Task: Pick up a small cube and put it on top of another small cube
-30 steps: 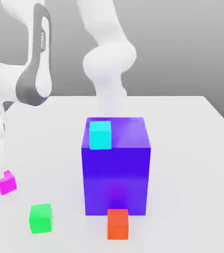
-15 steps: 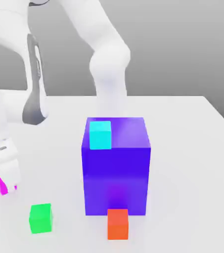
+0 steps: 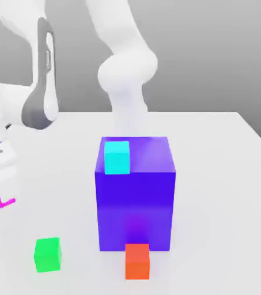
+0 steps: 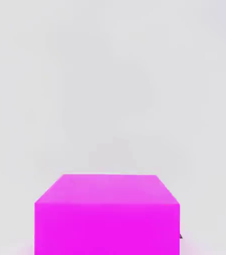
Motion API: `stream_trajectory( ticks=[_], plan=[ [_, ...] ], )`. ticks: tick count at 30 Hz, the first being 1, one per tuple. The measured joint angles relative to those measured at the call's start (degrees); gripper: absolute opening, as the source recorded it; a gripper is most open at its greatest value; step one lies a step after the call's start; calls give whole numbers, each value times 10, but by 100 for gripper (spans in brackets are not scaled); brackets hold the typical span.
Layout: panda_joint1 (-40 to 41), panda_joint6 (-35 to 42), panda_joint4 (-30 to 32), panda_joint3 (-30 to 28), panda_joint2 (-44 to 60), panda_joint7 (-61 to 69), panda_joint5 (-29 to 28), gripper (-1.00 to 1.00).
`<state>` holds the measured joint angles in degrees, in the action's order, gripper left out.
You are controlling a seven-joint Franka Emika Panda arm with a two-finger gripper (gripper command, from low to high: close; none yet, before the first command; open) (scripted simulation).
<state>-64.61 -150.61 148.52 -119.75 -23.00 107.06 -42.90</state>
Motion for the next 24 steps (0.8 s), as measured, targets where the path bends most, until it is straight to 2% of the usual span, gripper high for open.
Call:
stream_trajectory(
  ticks=[11,19,21,24],
  plan=[
    [-110,84,-18,66,-43,-17,24,-100],
    [-93,78,-32,170,1,-48,44,-100],
    [-137,61,-39,124,-8,-74,14,-100],
    [-228,35,-53,17,-51,-132,-70,-100]
  ],
)
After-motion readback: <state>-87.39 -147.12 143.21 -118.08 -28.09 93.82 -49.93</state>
